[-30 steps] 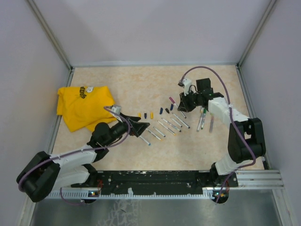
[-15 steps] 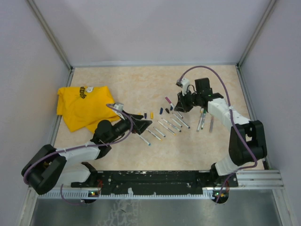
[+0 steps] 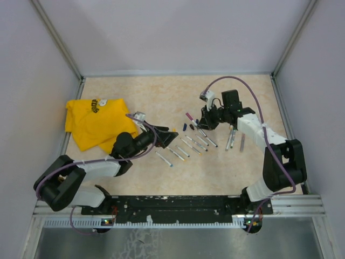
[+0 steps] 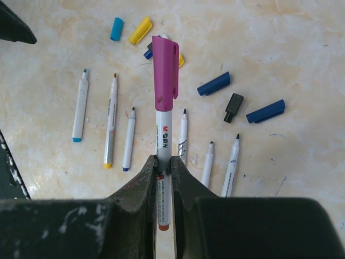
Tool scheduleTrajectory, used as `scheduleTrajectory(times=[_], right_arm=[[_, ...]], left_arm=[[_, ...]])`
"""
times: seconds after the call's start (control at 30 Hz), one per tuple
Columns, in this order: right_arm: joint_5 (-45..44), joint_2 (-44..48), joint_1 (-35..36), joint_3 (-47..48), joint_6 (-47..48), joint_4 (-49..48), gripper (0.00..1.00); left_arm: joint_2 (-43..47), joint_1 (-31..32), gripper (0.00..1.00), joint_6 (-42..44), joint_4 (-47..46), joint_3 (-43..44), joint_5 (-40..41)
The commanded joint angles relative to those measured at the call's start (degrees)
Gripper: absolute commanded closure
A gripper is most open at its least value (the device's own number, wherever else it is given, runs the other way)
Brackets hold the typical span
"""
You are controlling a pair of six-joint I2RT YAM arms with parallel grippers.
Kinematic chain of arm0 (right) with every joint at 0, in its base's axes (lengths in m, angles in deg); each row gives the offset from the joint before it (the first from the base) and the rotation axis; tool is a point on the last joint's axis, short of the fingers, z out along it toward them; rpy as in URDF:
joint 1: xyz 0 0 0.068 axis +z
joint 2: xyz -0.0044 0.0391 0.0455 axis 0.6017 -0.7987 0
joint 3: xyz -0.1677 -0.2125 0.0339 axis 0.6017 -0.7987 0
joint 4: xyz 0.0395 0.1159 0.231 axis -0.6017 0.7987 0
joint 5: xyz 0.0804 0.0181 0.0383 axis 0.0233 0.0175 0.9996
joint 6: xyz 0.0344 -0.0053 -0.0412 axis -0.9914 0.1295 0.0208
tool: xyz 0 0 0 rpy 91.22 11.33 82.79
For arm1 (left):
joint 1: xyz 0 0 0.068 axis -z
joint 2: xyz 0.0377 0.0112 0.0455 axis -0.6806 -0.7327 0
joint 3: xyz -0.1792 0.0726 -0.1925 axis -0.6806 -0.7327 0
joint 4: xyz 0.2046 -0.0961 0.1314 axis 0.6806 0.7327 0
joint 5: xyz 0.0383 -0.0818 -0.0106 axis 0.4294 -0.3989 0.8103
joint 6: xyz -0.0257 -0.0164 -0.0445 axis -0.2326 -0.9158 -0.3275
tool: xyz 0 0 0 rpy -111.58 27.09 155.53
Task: Open the pen caps
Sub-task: Pick up the pen from the center of the board.
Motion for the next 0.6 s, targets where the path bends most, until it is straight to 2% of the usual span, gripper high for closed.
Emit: scheduleTrajectory(times=[0.0, 0.57], right_arm=[[2.3, 2.8, 0.9, -0.1, -0.3, -2.5, 1.00], [4.9, 4.0, 1.5, -1.0, -0.2, -3.5, 1.00]], left_arm=[[-3.6, -0.4, 0.03, -3.0, -5.3, 3.7, 1.2], [-24.3, -0.2, 0.11, -15.6, -14.5, 15.3, 9.4]])
